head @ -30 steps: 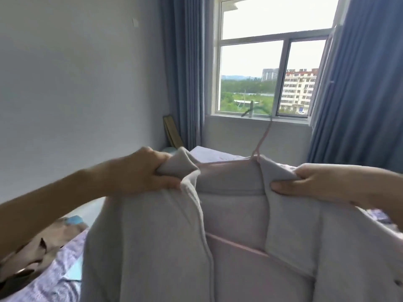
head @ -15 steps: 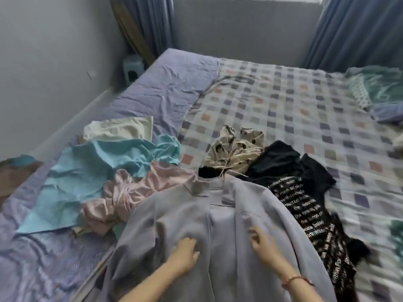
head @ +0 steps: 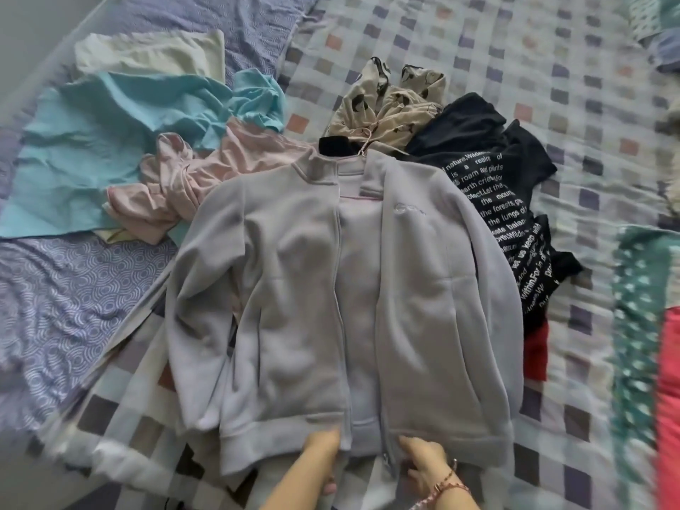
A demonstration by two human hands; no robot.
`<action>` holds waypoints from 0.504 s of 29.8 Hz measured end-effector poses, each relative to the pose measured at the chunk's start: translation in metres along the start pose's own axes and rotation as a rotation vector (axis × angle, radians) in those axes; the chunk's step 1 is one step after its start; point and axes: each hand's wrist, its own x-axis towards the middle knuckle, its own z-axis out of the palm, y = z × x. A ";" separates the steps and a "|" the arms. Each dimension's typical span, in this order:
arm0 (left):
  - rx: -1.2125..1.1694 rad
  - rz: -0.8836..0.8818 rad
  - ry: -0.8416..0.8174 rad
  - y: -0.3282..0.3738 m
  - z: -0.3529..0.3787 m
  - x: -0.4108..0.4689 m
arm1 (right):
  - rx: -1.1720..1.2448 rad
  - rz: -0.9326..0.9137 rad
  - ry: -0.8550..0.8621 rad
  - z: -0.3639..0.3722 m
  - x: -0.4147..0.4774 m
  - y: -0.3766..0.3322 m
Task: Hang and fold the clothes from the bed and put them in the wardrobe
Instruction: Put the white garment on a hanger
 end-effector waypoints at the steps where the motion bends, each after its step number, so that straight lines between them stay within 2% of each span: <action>1: -0.099 -0.002 0.026 -0.002 0.004 0.003 | 0.055 0.009 -0.010 -0.002 -0.004 0.003; 3: -0.335 -0.047 0.043 -0.016 0.013 0.003 | 0.176 -0.002 -0.006 -0.008 -0.027 0.011; 5: -0.564 0.000 0.053 -0.020 0.014 0.005 | 0.224 -0.010 -0.069 -0.008 -0.041 0.014; 7: -0.681 0.033 0.017 -0.024 0.017 -0.002 | 0.280 -0.031 -0.107 -0.010 -0.042 0.020; 11: -0.765 0.036 -0.160 -0.027 0.014 -0.009 | 0.473 -0.055 -0.179 -0.003 -0.051 0.024; 13: -0.737 0.063 -0.186 -0.027 0.014 -0.015 | 0.557 -0.049 -0.280 0.002 -0.060 0.024; 15: -0.658 0.070 -0.239 -0.029 0.013 -0.025 | 0.538 -0.112 -0.381 0.004 -0.067 0.030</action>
